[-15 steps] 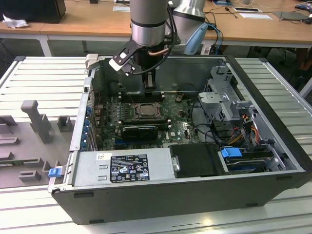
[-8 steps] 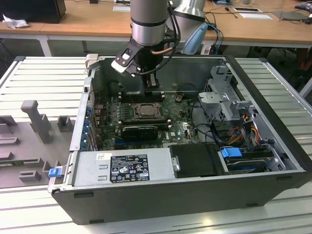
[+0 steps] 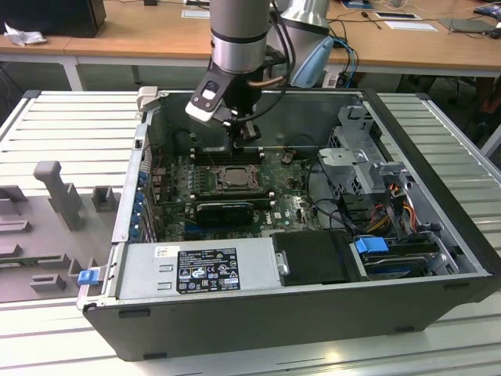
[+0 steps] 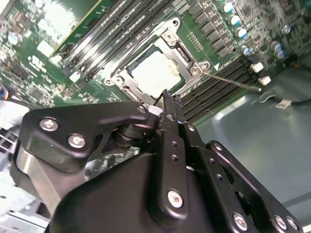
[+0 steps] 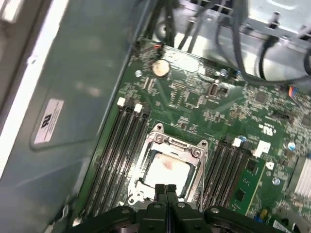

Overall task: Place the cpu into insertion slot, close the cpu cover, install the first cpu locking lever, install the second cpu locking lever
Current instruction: 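Install the first cpu locking lever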

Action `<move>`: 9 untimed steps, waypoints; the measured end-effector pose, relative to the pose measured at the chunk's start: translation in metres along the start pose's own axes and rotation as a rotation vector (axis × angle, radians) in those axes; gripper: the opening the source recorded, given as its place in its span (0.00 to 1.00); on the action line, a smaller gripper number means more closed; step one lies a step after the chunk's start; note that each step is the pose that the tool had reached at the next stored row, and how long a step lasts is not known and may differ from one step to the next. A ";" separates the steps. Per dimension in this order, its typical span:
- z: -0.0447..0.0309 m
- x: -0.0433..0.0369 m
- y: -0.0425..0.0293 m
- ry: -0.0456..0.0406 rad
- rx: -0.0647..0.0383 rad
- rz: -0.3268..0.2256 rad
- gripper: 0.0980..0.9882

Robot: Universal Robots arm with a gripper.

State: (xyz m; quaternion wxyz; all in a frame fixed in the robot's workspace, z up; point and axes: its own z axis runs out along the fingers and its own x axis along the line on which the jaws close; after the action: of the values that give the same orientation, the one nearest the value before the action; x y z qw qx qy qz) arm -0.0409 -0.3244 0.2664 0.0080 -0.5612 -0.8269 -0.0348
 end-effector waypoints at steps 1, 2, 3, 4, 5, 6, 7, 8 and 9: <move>0.0000 0.0000 0.0000 0.0007 0.001 -0.014 0.01; 0.0000 0.0000 0.0000 0.0016 0.002 -0.033 0.01; 0.0000 0.0000 0.0000 0.0026 0.003 -0.052 0.01; 0.0000 0.0000 0.0000 0.0037 0.004 -0.075 0.01; 0.0000 0.0000 0.0000 0.0048 0.005 -0.099 0.01; 0.0001 0.0000 0.0000 0.0071 0.007 -0.144 0.01; 0.0001 0.0000 0.0000 0.0079 0.008 -0.161 0.01; 0.0002 0.0000 0.0000 0.0088 0.009 -0.179 0.01; 0.0003 0.0000 0.0000 0.0101 0.011 -0.208 0.01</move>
State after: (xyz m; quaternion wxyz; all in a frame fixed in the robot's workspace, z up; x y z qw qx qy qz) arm -0.0409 -0.3244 0.2661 0.0116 -0.4722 -0.8808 -0.0339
